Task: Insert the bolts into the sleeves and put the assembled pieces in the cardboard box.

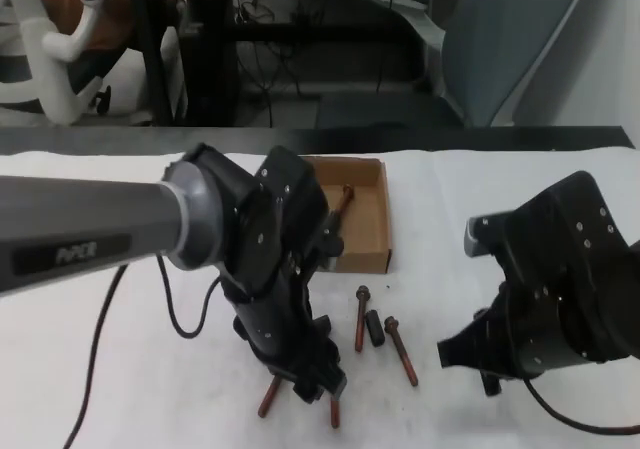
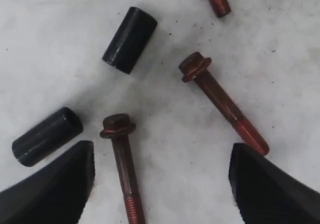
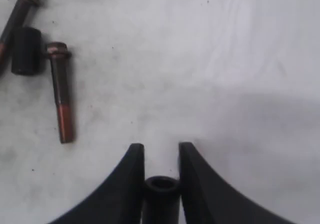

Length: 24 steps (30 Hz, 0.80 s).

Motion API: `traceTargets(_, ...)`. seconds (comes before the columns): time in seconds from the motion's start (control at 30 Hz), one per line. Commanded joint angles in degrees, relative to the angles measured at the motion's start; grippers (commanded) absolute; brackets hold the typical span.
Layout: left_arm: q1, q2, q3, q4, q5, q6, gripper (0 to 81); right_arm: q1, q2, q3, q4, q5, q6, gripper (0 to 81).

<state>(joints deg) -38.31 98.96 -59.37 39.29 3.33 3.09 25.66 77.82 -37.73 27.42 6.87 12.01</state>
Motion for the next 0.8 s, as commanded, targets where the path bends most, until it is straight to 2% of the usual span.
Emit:
traceTargets(0.0, -0.2, 2.5, -0.2, -0.4, -0.8, 0.4, 70.0, 0.1, 0.4, -0.1, 2.6, -0.3, -0.5, 0.0)
traceTargets(0.3, -0.2, 6.8, -0.3, 2.3, -2.1, 0.4, 68.6, 0.1, 1.3, -0.1, 3.3, -4.6, -0.7, 0.0)
traceTargets(0.37, -0.2, 6.8, -0.4, 2.6, -2.3, 0.4, 54.6, 0.1, 1.3, -0.1, 3.3, -4.6, -0.7, 0.1)
traceTargets(0.4, -0.2, 6.8, -0.4, 3.0, -2.6, 0.4, 43.8, 0.1, 1.3, -0.1, 3.3, -4.6, -0.7, 1.4)
traceTargets(0.43, -0.2, 6.8, -0.4, 3.6, -3.0, 0.4, 31.2, 0.1, 1.4, -0.1, 3.3, -4.6, -0.7, 5.6)
traceTargets(0.5, -0.2, 6.8, -0.4, 4.7, -3.3, 0.4, 2.0, 0.1, 2.0, -0.1, 3.3, -4.6, -0.7, 19.3)
traceTargets(0.6, -0.2, 6.6, -0.4, 5.6, -3.3, 0.4, 1.7, 0.1, 3.5, -0.1, 3.6, -4.6, 0.2, 47.2)
traceTargets(0.63, -0.2, 6.1, -0.4, 5.7, -3.3, 0.4, 1.7, 0.1, 4.1, -0.1, 4.1, -4.6, 0.8, 53.1)
traceTargets(0.77, -0.2, 1.7, -0.4, 5.4, -3.3, 0.3, 1.8, 0.1, 6.5, -0.1, 5.4, -4.6, 1.1, 54.6)
